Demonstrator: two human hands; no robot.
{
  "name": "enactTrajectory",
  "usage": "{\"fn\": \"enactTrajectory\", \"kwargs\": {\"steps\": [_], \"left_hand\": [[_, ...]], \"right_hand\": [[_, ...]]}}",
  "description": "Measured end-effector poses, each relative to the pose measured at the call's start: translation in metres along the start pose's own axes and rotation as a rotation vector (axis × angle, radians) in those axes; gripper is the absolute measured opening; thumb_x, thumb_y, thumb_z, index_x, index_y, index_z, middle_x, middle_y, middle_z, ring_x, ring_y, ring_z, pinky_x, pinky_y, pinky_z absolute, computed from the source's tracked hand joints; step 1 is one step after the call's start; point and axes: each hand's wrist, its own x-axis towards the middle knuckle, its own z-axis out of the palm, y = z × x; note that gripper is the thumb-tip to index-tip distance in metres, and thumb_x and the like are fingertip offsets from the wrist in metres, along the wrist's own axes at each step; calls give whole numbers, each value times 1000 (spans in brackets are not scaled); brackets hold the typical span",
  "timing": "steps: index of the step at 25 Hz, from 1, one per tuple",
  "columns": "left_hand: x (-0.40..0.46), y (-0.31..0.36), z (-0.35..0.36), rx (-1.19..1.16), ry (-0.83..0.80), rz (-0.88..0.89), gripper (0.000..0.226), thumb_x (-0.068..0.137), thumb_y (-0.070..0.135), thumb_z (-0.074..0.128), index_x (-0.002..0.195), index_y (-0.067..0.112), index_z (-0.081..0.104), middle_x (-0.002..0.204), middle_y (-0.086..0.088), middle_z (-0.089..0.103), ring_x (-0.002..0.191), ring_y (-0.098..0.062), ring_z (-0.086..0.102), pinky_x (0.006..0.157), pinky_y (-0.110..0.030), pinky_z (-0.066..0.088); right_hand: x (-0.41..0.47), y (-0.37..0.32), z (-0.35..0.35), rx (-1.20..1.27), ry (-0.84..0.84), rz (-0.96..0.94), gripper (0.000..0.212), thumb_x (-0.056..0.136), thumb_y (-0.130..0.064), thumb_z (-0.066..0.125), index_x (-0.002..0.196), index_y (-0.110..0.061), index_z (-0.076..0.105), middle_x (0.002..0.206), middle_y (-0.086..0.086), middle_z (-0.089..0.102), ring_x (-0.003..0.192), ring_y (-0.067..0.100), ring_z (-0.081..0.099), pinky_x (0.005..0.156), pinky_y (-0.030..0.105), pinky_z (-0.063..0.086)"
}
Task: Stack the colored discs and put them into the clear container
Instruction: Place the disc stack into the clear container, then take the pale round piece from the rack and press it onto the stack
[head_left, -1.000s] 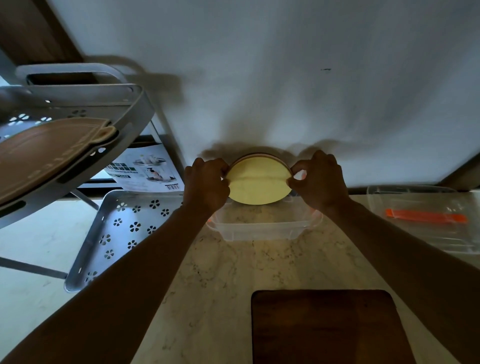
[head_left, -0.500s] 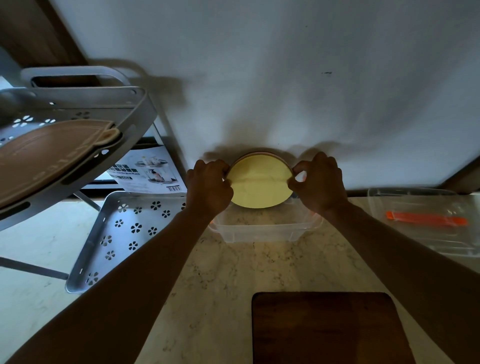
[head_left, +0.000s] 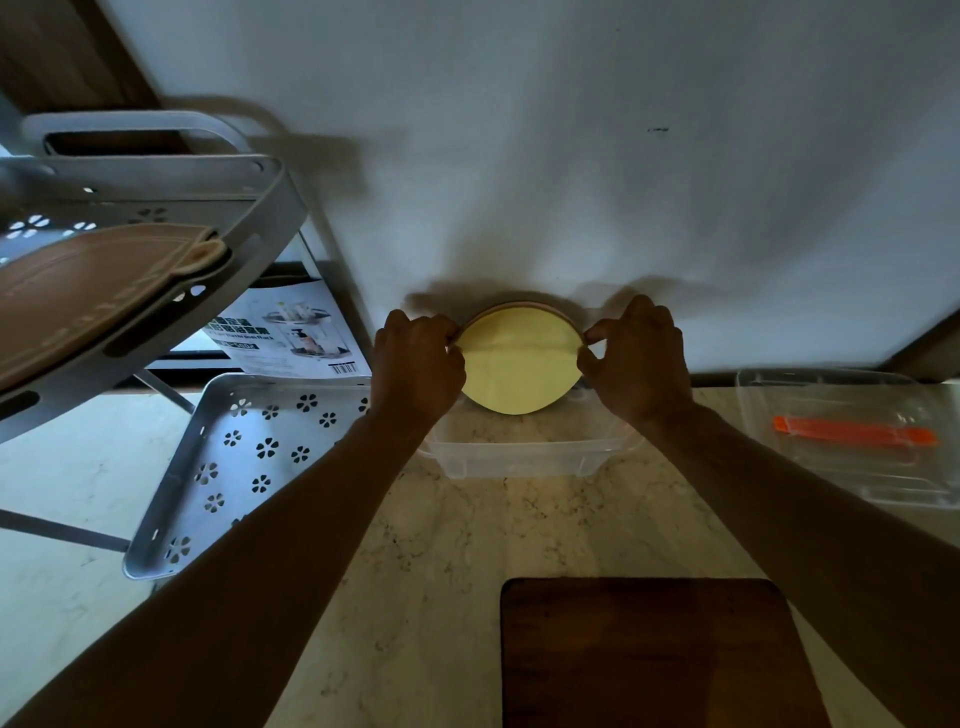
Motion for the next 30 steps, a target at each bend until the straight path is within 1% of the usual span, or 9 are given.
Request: {"fn": "enactTrajectory", "kwargs": {"steps": [2, 8, 12, 14, 16, 20, 23, 27, 30], "left_hand": [[-2, 1, -1, -56, 30, -4, 18, 84, 16, 65, 100, 12, 72, 93, -8, 73, 99, -30, 54, 80, -41, 46], [-2, 1, -2, -67, 46, -1, 20, 85, 16, 64, 104, 13, 71, 100, -3, 74, 104, -26, 53, 81, -37, 44], [-4, 2, -7, -72, 49, 17, 20, 84, 12, 62, 103, 13, 69, 105, -6, 72, 104, -28, 56, 86, -44, 48], [-4, 4, -14, -86, 48, 20, 22, 84, 12, 62, 105, 12, 68, 108, -8, 69, 104, -28, 56, 87, -46, 48], [-7, 8, -25, -79, 37, 28, 25, 85, 11, 61, 108, 12, 67, 111, -10, 65, 106, -28, 54, 89, -45, 47], [-20, 17, -55, -61, 27, 71, 28, 85, 9, 59, 112, 9, 65, 113, -13, 60, 107, -30, 52, 89, -41, 47], [-42, 31, -91, -92, -3, 41, 33, 86, 13, 59, 119, 10, 61, 121, -12, 58, 113, -28, 51, 92, -42, 48], [-78, 38, -140, -110, -20, 15, 39, 88, 15, 60, 127, 11, 55, 129, -12, 55, 121, -27, 49, 99, -40, 43], [-108, 36, -184, -111, -6, 4, 38, 88, 15, 60, 125, 10, 57, 126, -13, 58, 115, -29, 55, 98, -43, 47]], "right_hand": [[2, 0, -1, -11, 2, 14, 24, 86, -33, 66, 104, -19, 75, 109, 14, 56, 104, 33, 51, 87, 41, 43], [3, -1, -5, -32, -4, 32, 25, 86, -34, 66, 105, -21, 74, 110, 12, 59, 104, 30, 53, 88, 39, 42], [1, -3, -10, -45, 21, 23, 25, 84, -34, 67, 105, -22, 73, 112, 10, 59, 105, 29, 54, 87, 38, 39], [-2, -6, -17, -39, 17, -1, 28, 84, -34, 66, 109, -22, 72, 113, 10, 59, 106, 29, 53, 88, 39, 39], [-8, -11, -29, -32, -35, -48, 35, 86, -37, 64, 118, -22, 67, 117, 11, 59, 110, 30, 52, 91, 40, 39], [-24, -31, -55, 8, -181, -187, 48, 92, -42, 58, 134, -18, 55, 130, 12, 54, 123, 31, 47, 102, 43, 37], [-42, -53, -82, 95, -252, -236, 52, 94, -41, 56, 138, -15, 51, 137, 11, 50, 128, 29, 46, 106, 43, 37], [-69, -92, -118, 202, -194, -298, 44, 95, -36, 56, 132, -13, 56, 130, 10, 56, 120, 28, 53, 102, 43, 41], [-94, -129, -139, 287, -149, -312, 39, 95, -37, 56, 126, -14, 60, 125, 8, 60, 115, 25, 57, 98, 36, 43]]}}
